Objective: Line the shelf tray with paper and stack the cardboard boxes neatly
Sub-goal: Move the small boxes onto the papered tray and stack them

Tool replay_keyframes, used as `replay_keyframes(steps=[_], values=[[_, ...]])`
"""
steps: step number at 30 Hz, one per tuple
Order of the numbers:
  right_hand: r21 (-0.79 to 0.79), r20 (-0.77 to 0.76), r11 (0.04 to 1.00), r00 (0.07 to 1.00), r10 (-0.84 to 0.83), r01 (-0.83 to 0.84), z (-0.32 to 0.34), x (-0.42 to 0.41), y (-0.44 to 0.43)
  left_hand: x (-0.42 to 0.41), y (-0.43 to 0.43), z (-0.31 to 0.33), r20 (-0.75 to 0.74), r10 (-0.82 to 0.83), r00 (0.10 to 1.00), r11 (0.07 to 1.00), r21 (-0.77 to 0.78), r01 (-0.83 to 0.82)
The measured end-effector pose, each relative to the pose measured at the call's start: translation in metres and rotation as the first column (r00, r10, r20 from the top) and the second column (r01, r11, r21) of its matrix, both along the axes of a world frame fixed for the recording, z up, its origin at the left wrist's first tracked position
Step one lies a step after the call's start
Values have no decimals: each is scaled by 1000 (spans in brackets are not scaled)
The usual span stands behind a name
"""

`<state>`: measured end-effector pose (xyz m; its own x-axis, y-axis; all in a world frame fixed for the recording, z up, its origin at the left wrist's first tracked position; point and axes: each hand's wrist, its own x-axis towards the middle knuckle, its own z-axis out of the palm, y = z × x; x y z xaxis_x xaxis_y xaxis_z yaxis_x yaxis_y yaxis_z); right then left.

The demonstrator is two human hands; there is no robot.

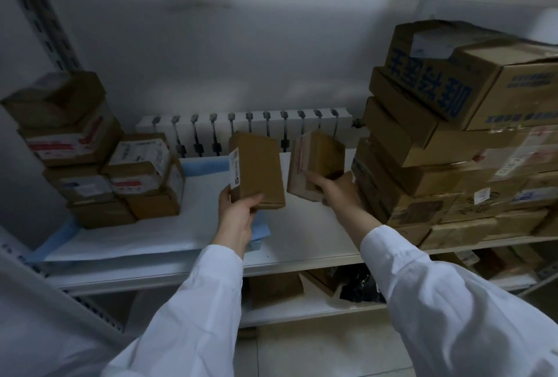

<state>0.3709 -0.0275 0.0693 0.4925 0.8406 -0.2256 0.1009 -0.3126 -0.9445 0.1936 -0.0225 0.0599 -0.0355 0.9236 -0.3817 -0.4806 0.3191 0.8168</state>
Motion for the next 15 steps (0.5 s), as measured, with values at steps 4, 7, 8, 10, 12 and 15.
replay_keyframes(steps=[4,7,8,10,12,15], values=[[100,-221,992,970,100,-79,16,-14,5,-12,6,3,19,84,996,996,22,-85],[118,-200,986,970,139,-117,27,-32,10,-18,5,8,88,82,993,996,27,-84],[120,-184,985,973,142,-121,32,-39,13,-20,5,10,109,83,991,996,33,-87],[139,-177,982,973,147,-124,39,-51,15,-25,5,12,125,100,987,993,44,-106],[183,-193,974,967,169,-134,45,-59,17,-33,8,15,124,108,986,992,49,-114],[219,-276,956,928,251,-194,51,-69,21,-48,13,23,156,108,982,991,60,-119]])
